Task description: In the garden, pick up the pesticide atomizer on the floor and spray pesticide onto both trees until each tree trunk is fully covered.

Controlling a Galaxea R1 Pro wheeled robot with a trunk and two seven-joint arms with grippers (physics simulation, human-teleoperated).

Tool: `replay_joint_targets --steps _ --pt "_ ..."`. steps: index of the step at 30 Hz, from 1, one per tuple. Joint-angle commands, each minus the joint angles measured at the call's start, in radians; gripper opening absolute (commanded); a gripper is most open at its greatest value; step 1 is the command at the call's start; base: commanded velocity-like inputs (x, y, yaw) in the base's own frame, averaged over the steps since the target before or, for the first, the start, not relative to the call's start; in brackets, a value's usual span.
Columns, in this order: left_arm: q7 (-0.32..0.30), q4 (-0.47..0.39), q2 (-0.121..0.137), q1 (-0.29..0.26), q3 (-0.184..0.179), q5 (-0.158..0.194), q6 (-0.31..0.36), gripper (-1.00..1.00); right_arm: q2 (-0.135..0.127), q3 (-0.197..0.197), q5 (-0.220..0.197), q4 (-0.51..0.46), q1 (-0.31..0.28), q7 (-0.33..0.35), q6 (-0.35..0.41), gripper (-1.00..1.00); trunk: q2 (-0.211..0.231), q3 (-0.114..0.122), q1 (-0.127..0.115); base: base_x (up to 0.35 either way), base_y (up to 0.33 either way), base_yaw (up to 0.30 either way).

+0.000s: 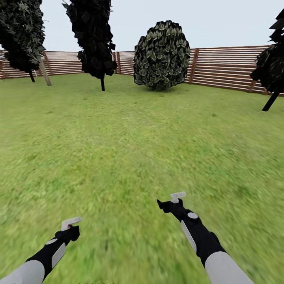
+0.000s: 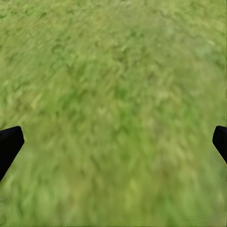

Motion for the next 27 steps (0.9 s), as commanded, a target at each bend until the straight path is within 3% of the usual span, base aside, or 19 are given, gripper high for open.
replay_joint_targets --steps 1,27 --pt "0.000 0.000 0.000 0.000 0.000 0.000 0.000 -1.00 0.000 0.000 0.000 0.000 0.000 0.000 0.000 1.00 0.007 0.003 -0.004 0.000 0.000 0.283" --pt "0.000 0.002 0.000 0.000 0.000 0.000 0.000 -1.00 0.000 0.001 0.000 0.003 0.000 0.000 0.000 1.00 0.189 0.085 -0.104 0.000 0.000 0.282"
